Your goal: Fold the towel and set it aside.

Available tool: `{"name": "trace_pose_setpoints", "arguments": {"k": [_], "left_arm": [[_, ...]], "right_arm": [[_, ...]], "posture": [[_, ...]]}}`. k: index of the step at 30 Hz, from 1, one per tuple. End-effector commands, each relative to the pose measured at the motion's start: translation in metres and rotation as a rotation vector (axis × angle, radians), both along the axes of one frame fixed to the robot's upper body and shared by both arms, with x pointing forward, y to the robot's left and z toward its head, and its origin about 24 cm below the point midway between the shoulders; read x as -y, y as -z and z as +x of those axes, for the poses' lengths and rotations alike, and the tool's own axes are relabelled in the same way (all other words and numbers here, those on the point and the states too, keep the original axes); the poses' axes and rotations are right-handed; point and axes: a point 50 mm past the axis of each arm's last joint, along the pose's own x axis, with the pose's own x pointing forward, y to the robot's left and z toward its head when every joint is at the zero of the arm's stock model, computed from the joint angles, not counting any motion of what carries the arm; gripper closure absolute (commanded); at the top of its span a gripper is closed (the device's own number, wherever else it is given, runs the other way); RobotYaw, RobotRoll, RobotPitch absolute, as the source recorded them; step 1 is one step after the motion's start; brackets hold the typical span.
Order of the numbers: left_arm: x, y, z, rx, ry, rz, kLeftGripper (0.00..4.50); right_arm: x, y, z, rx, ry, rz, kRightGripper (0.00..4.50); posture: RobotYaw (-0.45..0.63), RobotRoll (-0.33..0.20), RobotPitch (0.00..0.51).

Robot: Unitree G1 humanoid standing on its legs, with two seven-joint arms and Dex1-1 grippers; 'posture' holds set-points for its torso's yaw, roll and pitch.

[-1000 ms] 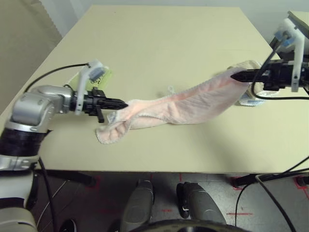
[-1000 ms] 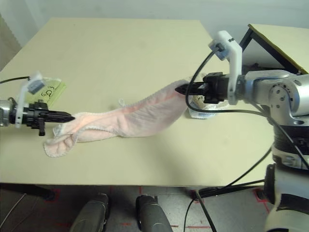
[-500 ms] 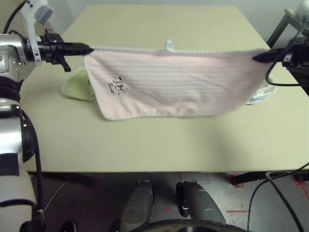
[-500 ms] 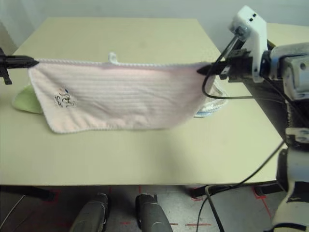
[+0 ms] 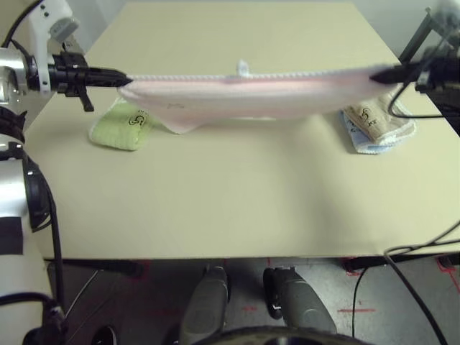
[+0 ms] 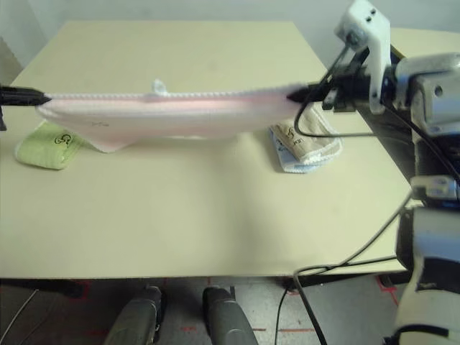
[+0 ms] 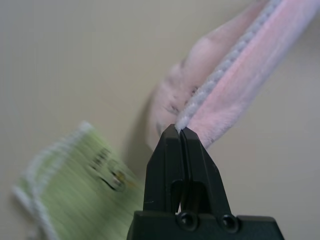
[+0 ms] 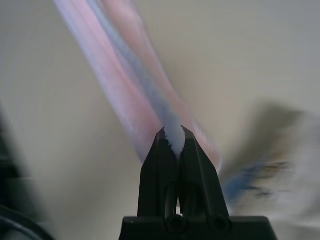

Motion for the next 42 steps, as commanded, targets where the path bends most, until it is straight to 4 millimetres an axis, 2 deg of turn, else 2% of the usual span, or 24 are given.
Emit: {"name": "trace_pose_setpoints", "arguments": {"k": [1,3,5,7,12,15,17,22,25,26,30,34,38,42], "left_arm": [[0.010,-0.012,-0.006,-0.052,0.030,-0.126,4.46],[0.015,-0.020,-0.009,-0.067,0.042,-0.192,4.46],[0.017,-0.030,-0.008,-0.059,0.037,-0.241,4.46],[0.015,-0.035,-0.004,-0.043,0.011,-0.238,4.46],[0.012,-0.029,0.010,0.007,-0.078,-0.126,4.46],[0.015,-0.025,0.024,0.117,-0.177,-0.037,4.46],[0.016,-0.026,0.034,0.231,-0.262,0.050,4.46],[0.017,-0.039,0.042,0.422,-0.370,0.124,4.46],[0.016,-0.042,0.042,0.484,-0.391,0.141,4.46],[0.016,-0.038,0.042,0.461,-0.362,0.164,4.46],[0.014,0.005,0.033,0.224,-0.124,0.240,4.46],[0.009,0.037,0.019,0.090,0.043,0.238,4.46],[0.009,0.067,0.004,-0.013,0.203,0.182,4.46],[0.018,0.093,-0.019,-0.067,0.325,0.175,4.46]], "right_arm": [[-0.009,-0.020,-0.012,-0.097,-0.001,0.105,4.50],[-0.009,-0.029,-0.008,-0.075,0.018,0.137,4.50],[-0.004,-0.036,0.005,-0.019,0.074,0.163,4.50],[0.003,-0.033,0.019,0.033,0.148,0.135,4.50],[0.008,-0.022,0.052,0.149,0.241,0.051,4.50],[0.007,-0.013,0.071,0.258,0.302,-0.035,4.50],[0.002,-0.019,0.082,0.404,0.356,-0.061,4.50],[0.004,-0.041,0.089,0.689,0.481,-0.086,4.50],[0.008,-0.040,0.088,0.723,0.502,-0.068,4.50],[0.008,-0.034,0.089,0.702,0.461,-0.085,4.50],[0.007,0.009,0.085,0.509,0.262,-0.099,4.50],[0.000,0.044,0.069,0.436,0.074,-0.125,4.50],[-0.016,0.093,0.023,0.367,-0.173,-0.253,4.50],[-0.020,0.128,-0.016,0.271,-0.262,-0.342,4.50]], "posture": [[0.02,0.000,0.118],[0.03,0.000,0.121],[0.03,0.000,0.122],[0.03,0.000,0.122],[0.03,0.000,0.122],[0.03,0.000,0.121],[0.02,0.000,0.123],[0.03,0.000,0.126],[0.02,0.000,0.125],[0.01,0.000,0.127],[0.01,0.000,0.133],[0.01,0.000,0.142],[0.02,0.000,0.148],[0.04,0.000,0.150]]}}
